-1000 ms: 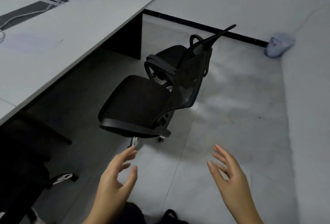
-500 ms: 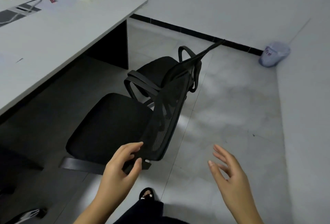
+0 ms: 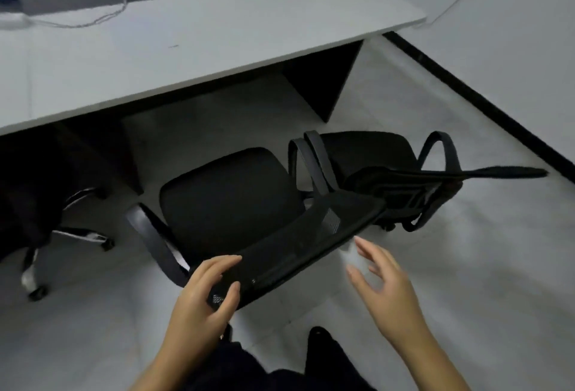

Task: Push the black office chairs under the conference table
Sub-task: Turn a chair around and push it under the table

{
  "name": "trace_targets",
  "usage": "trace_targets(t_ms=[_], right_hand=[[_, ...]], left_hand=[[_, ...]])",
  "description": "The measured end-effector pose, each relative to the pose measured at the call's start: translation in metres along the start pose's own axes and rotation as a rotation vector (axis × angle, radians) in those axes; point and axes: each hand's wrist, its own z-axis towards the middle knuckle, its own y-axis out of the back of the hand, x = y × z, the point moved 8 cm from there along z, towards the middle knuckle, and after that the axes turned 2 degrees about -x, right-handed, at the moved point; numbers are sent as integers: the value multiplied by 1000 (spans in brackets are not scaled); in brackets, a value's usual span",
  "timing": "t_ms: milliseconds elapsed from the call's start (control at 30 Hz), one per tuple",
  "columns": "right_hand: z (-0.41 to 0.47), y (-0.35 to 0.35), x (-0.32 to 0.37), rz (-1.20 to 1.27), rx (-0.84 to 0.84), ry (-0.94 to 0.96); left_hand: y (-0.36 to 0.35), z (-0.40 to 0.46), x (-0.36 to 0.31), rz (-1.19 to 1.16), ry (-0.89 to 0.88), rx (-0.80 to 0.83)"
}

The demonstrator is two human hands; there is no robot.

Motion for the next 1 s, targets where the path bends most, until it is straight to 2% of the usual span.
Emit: trace_targets(t_ms=[200, 400, 467, 767, 1000], right_hand=[[53, 4, -13, -218, 240, 263], [98, -45, -36, -675, 533, 522], [109, -59, -40, -778, 593, 593], [132, -82, -34, -810, 508, 727], [169, -118, -11, -851, 534, 686]], left_hand=[[-42, -27, 10, 162, 145, -63], [-69, -17, 29, 696, 83, -33], [-71, -8, 34, 781, 99, -41], [-50, 18, 50, 776, 183, -47], [-15, 67, 70, 795, 161, -34]])
